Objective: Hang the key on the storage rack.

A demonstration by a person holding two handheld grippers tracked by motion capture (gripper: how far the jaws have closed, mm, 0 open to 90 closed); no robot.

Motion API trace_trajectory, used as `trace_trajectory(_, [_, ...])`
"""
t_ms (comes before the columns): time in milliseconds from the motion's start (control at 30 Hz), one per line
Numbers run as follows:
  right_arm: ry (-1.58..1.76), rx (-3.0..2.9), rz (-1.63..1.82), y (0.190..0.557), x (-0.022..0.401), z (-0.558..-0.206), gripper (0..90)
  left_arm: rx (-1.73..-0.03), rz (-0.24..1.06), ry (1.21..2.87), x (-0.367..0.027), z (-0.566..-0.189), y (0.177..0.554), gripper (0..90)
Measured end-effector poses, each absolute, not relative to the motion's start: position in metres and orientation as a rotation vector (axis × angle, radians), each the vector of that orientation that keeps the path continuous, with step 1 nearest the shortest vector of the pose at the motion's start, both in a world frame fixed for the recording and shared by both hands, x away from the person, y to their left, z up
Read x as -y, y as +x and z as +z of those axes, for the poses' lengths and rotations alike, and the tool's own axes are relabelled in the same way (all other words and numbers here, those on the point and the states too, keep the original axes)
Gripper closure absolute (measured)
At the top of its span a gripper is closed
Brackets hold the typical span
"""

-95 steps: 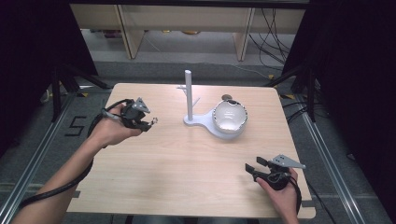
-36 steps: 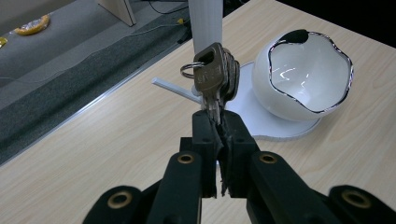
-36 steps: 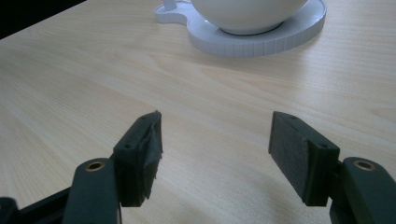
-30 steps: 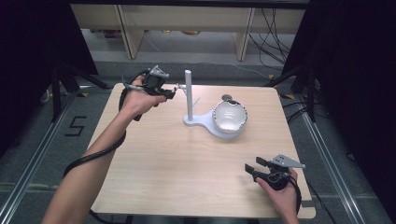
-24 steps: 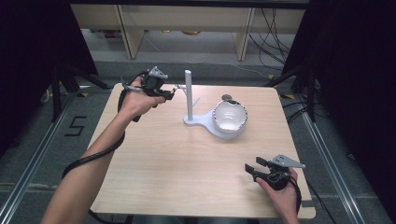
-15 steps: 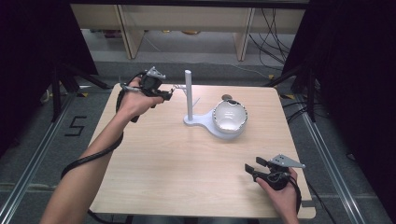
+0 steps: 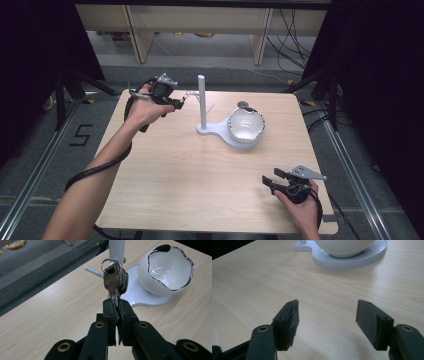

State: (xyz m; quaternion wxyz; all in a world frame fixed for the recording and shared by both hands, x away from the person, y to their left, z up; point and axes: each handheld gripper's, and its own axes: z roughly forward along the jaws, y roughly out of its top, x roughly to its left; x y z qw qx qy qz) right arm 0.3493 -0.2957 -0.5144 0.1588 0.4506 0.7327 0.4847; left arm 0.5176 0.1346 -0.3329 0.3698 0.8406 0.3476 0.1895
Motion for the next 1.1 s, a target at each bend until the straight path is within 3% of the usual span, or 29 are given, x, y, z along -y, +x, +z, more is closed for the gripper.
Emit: trace_trajectory(1100, [1.282,-2.082,1.383,0.3497,0.2948,-0.5154,35.5,-0.927,0.491,2.18,-0.129,-0.332,0.5243,85.1])
